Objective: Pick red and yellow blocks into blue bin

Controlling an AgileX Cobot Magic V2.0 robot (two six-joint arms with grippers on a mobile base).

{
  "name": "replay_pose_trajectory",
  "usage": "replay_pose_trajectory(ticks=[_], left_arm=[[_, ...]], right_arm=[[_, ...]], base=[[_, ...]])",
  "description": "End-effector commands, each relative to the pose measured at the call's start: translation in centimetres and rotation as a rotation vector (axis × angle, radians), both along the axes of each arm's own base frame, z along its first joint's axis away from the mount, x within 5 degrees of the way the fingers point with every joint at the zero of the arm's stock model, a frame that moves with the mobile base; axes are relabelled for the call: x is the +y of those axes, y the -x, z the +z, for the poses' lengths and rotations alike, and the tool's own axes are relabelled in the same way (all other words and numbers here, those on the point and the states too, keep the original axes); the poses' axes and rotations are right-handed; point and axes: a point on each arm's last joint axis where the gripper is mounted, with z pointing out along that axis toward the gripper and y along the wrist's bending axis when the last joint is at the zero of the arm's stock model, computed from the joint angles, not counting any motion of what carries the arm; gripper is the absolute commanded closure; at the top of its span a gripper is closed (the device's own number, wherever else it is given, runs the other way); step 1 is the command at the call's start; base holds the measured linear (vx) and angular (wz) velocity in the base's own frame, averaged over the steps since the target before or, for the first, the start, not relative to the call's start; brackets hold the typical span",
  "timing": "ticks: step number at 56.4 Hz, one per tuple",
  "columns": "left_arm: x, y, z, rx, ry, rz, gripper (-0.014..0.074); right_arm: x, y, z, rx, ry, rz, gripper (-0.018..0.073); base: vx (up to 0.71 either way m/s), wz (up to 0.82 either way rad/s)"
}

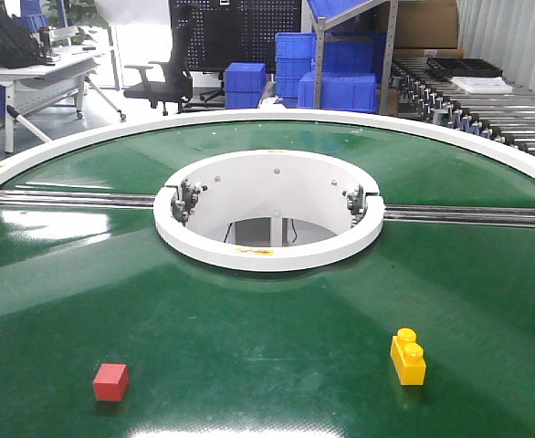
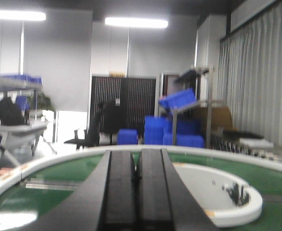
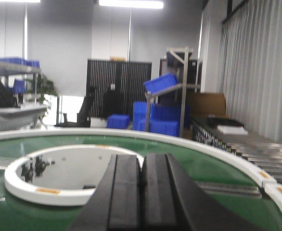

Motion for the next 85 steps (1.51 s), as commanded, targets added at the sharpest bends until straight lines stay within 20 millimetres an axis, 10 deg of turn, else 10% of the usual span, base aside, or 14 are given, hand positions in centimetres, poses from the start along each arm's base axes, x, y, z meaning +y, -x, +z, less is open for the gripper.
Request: replay_pose_trajectory(ticks=[1, 20, 38, 64, 85], left_arm=[[-0.1, -0.8, 2.4, 0.073, 0.007, -0.008, 0.0603], [-0.3, -7.0, 0.6, 0.592, -0.009, -0.021, 0.0603], [-0.3, -9.3, -0.7, 0.709, -0.011, -0.021, 0.0591], [-0.4, -10.1, -0.9, 0.726, -0.069, -0.025, -0.0011], [-0.4, -10.1, -0.9, 0.726, -0.069, -0.025, -0.0001]], right_arm=[[0.0, -0.6, 2.8, 0.008, 0.013, -0.009, 0.0569], [0.0, -6.6, 0.6, 0.511, 0.016, -0.003, 0.0569], [0.0, -9.4, -1.7, 0.739, 0.013, -0.001, 0.055], [0.3, -13.3, -2.5, 0.872, 0.025, 0.041, -0.0098], [1.1, -21.4, -1.9, 1.052, 0.055, 0.138, -0.0127]], base=[[0.0, 0.0], [0.0, 0.0], [0.0, 0.0], [0.0, 0.0], [0.0, 0.0]])
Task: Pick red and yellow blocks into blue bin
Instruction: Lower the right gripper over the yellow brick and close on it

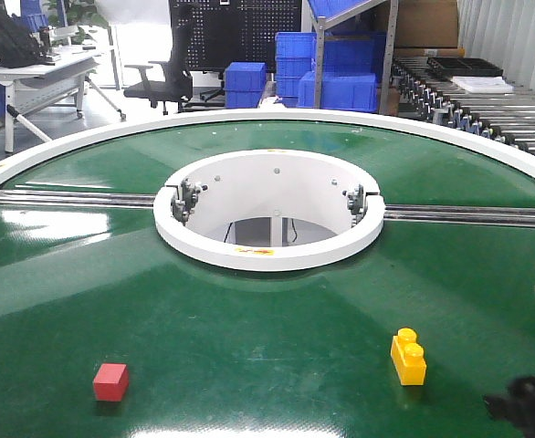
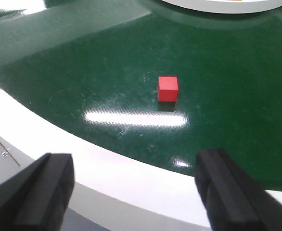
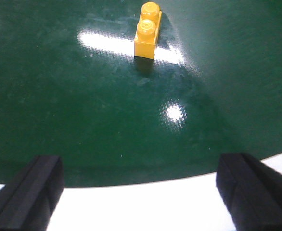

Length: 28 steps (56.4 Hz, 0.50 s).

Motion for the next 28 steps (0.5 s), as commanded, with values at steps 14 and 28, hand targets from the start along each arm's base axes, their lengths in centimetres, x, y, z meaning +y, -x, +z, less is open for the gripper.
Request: replay_pose_trajectory(ticks=[14, 28], left_arm=[[0.0, -0.5, 1.4, -0.103, 0.004, 0.003, 0.0066], [0.0, -0.5, 1.4, -0.106, 0.005, 0.003, 0.0106]], right_arm=[[0.1, -8.2, -1.5, 0.037, 0.007, 0.032, -0.0115], [1.5, -13.4, -3.0, 0.042, 0.05, 0.105, -0.0111]], base=[[0.0, 0.0], [0.0, 0.0]])
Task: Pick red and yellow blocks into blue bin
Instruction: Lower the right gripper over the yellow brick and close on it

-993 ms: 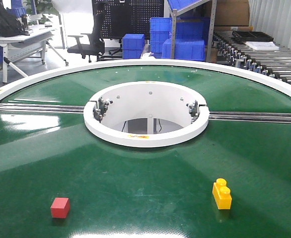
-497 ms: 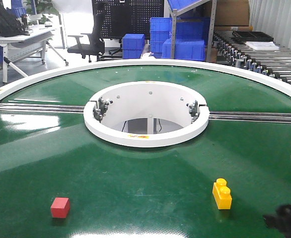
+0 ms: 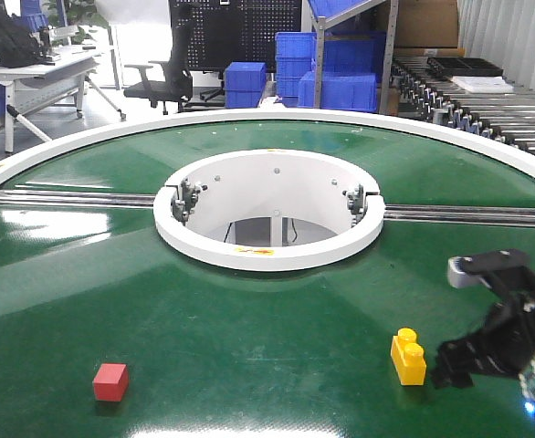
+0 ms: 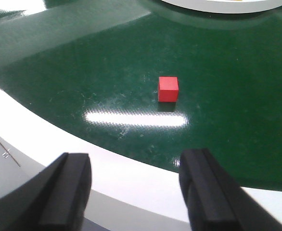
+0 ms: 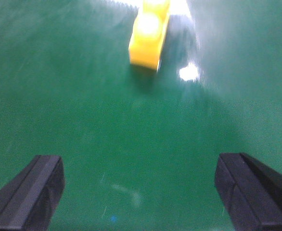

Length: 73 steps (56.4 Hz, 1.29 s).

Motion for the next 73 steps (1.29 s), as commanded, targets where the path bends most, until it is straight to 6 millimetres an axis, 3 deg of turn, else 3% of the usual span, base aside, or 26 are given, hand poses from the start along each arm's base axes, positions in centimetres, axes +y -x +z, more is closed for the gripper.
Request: replay_pose_trajectory(ticks=[1, 16, 32, 50, 62, 73], left_arm=[[0.0, -0.5, 1.4, -0.104, 0.008, 0.004, 0.0107], [0.0, -0.5, 1.4, -0.105, 0.008, 0.004, 0.0109], [0.0, -0.5, 1.4, -0.105, 0.008, 0.004, 0.0109], [0.0, -0.5, 1.4, -0.101, 0.008, 0.004, 0.0108], [0.0, -0.5, 1.4, -0.101, 0.008, 0.004, 0.0108], [0.0, -0.5, 1.4, -0.101, 0.008, 0.004, 0.0108]], right_arm=[[0.9, -1.9, 2.2, -0.136, 0.012, 0.026, -0.0111], [1.3, -7.7, 1.6, -0.137, -0.026, -0.05, -0.0095], [1.7, -11.8, -1.5, -0.102, -0.075, -0.084, -0.0071], [1.8, -13.3, -5.0, -0.077, -0.081, -0.098, 0.0001], [1.8, -13.4, -5.7, -0.059, -0.078, -0.097, 0.0065], [1.8, -13.3, -5.8, -0.044, -0.075, -0.095, 0.0207]], base=[[0.0, 0.0], [0.0, 0.0], [0.0, 0.0], [0.0, 0.0], [0.0, 0.0], [0.0, 0.0]])
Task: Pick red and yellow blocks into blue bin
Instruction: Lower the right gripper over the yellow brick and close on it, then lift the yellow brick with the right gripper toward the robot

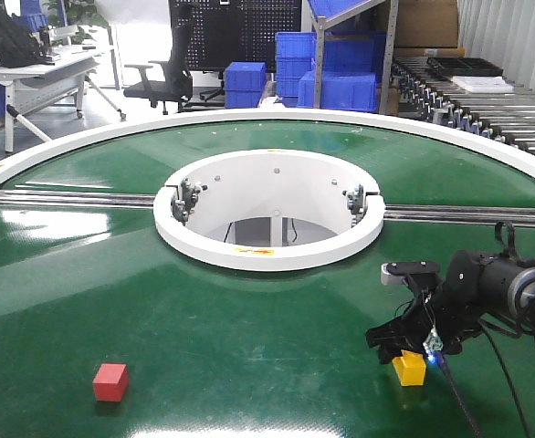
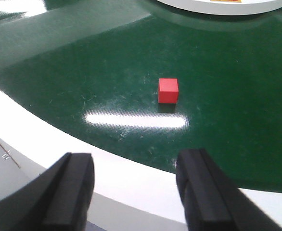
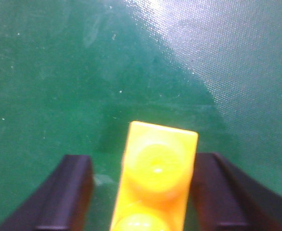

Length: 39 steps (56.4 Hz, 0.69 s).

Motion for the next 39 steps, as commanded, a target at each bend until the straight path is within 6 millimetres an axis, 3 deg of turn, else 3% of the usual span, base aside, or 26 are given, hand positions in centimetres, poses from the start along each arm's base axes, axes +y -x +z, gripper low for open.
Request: replay_pose_trajectory(ticks=[1, 7, 16, 17, 21, 31, 39], left_arm=[[0.0, -0.5, 1.4, -0.095, 0.008, 0.004, 0.0108], [0.0, -0.5, 1.4, -0.095, 0.008, 0.004, 0.0108], [0.0, -0.5, 1.4, -0.096, 0.008, 0.004, 0.0108], [0.0, -0.5, 1.4, -0.098, 0.008, 0.004, 0.0108], [0.0, -0.5, 1.4, -0.1, 0.008, 0.004, 0.0108], [0.0, -0.5, 1.4, -0.102, 0.008, 0.004, 0.0108], [0.0, -0.5, 1.4, -0.103, 0.008, 0.004, 0.0108]], right_arm=[[-0.2, -0.3, 3.9, -0.12, -0.008, -0.008, 0.0226], [-0.2, -0.3, 3.9, -0.119, -0.009, -0.008, 0.0295], [-0.2, 0.0, 4.9, -0.13, -0.01, -0.007, 0.0303], [0.1, 0.9, 8.1, -0.186, -0.016, 0.007, 0.0303], [0.4, 1.9, 10.2, -0.219, -0.018, 0.027, 0.0303], [2.0, 5.5, 14.0, -0.342, -0.031, 0.121, 0.0303], [3.3, 10.1, 16.7, -0.486, -0.021, 0.195, 0.0303]], base=[[0.0, 0.0], [0.0, 0.0], [0.0, 0.0], [0.0, 0.0], [0.0, 0.0], [0.0, 0.0], [0.0, 0.0]])
